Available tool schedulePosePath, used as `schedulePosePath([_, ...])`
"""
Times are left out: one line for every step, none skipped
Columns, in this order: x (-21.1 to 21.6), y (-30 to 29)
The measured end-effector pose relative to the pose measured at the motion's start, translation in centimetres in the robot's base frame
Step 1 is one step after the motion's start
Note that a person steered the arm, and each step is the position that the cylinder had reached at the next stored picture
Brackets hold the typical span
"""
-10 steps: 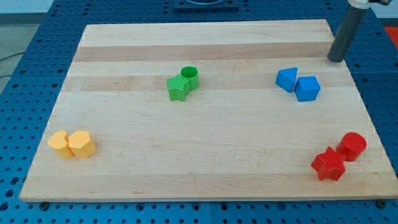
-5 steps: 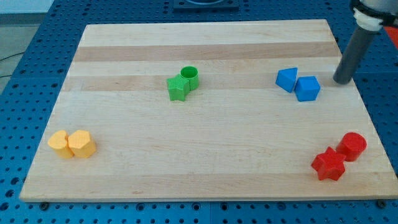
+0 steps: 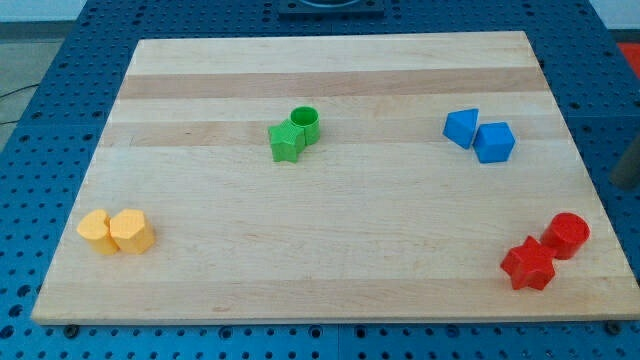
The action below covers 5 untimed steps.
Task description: Move the red circle above the red star
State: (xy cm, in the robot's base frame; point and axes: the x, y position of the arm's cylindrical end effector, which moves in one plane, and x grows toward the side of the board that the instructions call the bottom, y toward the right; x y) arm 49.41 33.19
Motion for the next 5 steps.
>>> schedulePosePath([5.2, -0.2])
schedulePosePath([6.1, -5.2])
schedulePosePath([8.5, -5.5])
schedulePosePath([9.1, -8.9])
schedulePosePath([8.4, -10.9])
